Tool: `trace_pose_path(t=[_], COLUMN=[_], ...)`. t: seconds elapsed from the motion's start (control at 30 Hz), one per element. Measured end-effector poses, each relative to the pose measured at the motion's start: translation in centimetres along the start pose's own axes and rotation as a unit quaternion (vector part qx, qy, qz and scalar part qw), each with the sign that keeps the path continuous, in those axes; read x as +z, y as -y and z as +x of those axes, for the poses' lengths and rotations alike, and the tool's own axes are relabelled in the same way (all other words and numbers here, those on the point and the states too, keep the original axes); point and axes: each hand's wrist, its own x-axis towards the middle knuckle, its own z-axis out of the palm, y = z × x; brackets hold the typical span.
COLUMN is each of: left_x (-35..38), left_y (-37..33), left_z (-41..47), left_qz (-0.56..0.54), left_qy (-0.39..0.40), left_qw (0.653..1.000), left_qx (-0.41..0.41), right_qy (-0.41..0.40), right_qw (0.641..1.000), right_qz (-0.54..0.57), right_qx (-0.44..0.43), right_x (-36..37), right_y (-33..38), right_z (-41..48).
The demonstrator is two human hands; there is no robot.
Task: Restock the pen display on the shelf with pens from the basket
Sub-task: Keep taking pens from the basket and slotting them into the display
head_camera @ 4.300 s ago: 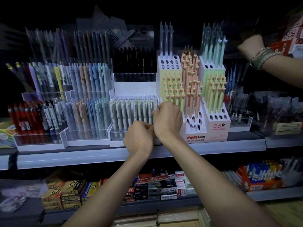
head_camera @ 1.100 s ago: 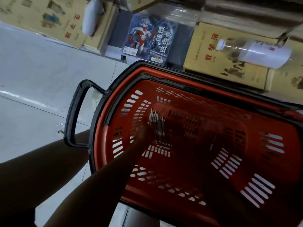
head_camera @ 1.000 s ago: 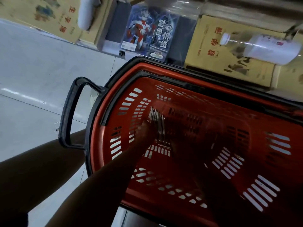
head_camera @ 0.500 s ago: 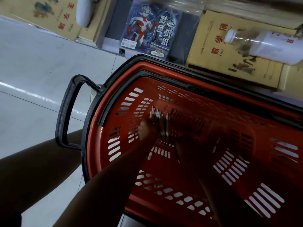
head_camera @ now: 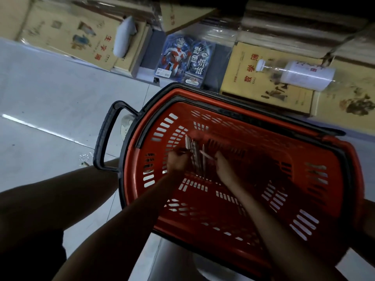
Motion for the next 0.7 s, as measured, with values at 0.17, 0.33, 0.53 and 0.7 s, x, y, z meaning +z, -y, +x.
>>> trace_pose_path(t=[0.17, 0.33, 0.53, 0.7], left_x=[-0.8, -1.7, -2.7, -4.5], left_y=[-1.7, -5.1, -9.9, -14.4], left_z=[-2.7, -7.4, -13.3, -18.2], left_qz=[-0.083, -0.13, -0.181, -0.213], left_qy=[0.0, 0.037, 0.063, 0.093], left_qw=[0.996, 0.991, 0.979, 0.959], left_qx=[-0.029, 0.003, 0.07, 0.159], right_qy=[-0.123, -0.178, -0.196, -0.26], right_qw=[0.992, 0.973, 0.968, 0.948], right_qz=[0.036, 0.144, 0.112, 0.088], right_qx=[-0.018, -0.016, -0.111, -0.164], right_x=[-0.3, -1.4, -3.7, -6.4], right_y=[3.8, 7.7, 11.9, 14.7], right_z=[-3.5, -7.2, -12.3, -16.8])
